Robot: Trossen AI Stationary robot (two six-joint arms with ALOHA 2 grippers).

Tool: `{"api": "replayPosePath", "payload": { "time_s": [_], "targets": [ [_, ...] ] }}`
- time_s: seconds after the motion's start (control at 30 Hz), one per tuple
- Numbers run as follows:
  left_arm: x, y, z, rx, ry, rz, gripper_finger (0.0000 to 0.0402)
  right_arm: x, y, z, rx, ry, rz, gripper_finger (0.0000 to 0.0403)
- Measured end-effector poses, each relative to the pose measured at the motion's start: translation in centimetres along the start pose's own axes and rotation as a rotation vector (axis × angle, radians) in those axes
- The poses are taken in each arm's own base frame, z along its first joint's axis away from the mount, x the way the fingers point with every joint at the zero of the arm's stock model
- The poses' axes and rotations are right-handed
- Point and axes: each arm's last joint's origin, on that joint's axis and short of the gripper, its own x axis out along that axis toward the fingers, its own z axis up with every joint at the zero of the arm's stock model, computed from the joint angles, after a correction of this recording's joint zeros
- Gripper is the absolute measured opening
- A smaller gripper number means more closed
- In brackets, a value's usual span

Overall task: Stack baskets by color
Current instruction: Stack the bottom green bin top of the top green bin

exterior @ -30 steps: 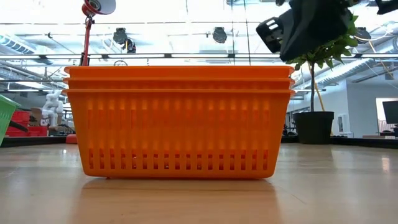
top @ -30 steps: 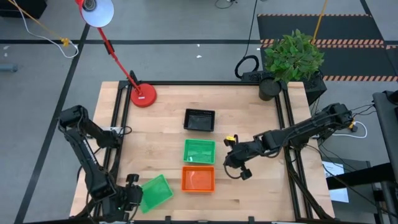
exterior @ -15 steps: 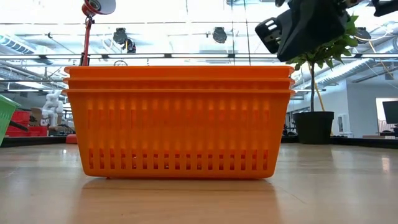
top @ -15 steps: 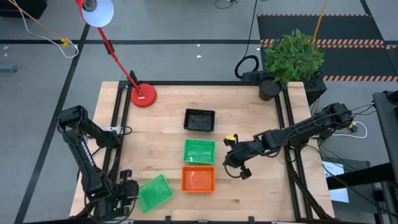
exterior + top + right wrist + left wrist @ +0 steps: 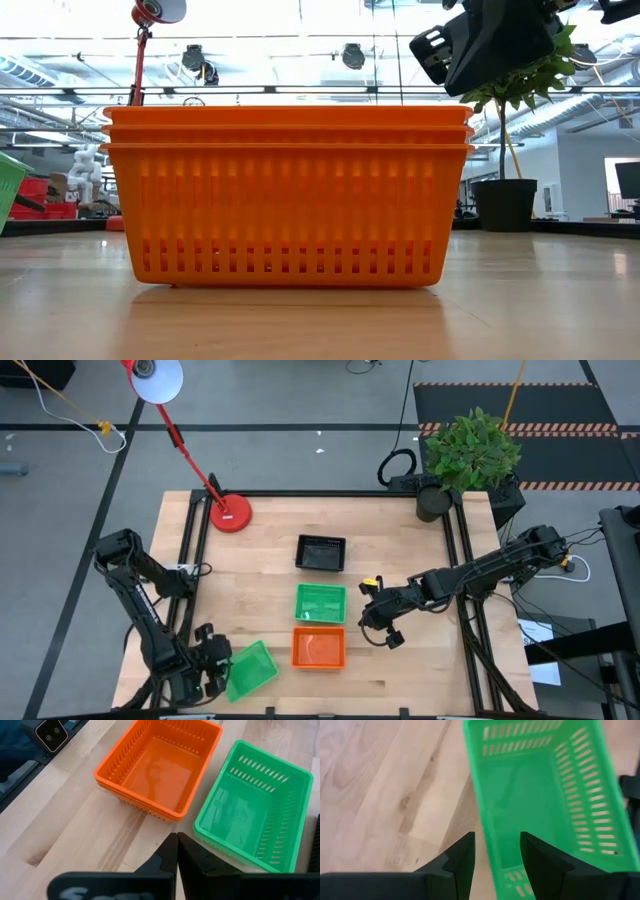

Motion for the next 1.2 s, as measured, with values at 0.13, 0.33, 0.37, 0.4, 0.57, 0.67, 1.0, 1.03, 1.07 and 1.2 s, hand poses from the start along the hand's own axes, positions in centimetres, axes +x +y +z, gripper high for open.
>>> {"api": "replayPosePath", "payload": {
  "time_s": [0.13,0.33,0.37,0.4,0.57,0.67,1.0,1.03,1.07,1.2],
  "targets": [
    [0.3,0.2,0.4,-0.021,0.038,0.012,0.0159,0.0,0.0,0.0,0.0,0.0,0.0,0.0004],
    [1.5,1.0,0.1,-0.054,0.081,0.025,0.0155,0.0,0.0,-0.1,0.001,0.014,0.002,0.0004],
    [1.6,1.0,0.0,-0.056,0.08,0.018,0.0149,0.0,0.0,-0.2,0.001,0.019,0.002,0.0004],
    [1.7,1.0,0.0,-0.055,0.079,0.01,0.014,0.0,0.0,-0.2,0.001,0.025,0.003,0.0004],
    [1.9,1.0,-0.1,-0.043,0.081,0.002,0.0062,0.0,0.0,-0.4,0.002,0.039,0.005,0.0004],
    [1.9,1.0,-0.2,-0.025,0.083,0.002,0.0015,0.0,0.0,-0.4,0.002,0.041,0.005,0.0004],
    [-2.1,2.2,2.1,0.072,0.047,-0.036,0.0009,0.0,0.1,-0.5,0.003,0.054,0.007,0.0004],
    [-2.7,2.5,2.6,0.084,0.025,-0.034,0.001,0.0,0.1,-0.5,0.003,0.054,0.007,0.0004],
    [-3.3,2.8,3.1,0.099,0.003,-0.029,0.001,0.0,0.1,-0.5,0.003,0.054,0.007,0.0004],
    [-4.8,4.4,5.1,0.16,-0.044,-0.048,0.0008,0.0,0.1,-0.5,0.014,0.054,0.006,0.0004]
  ]
}}
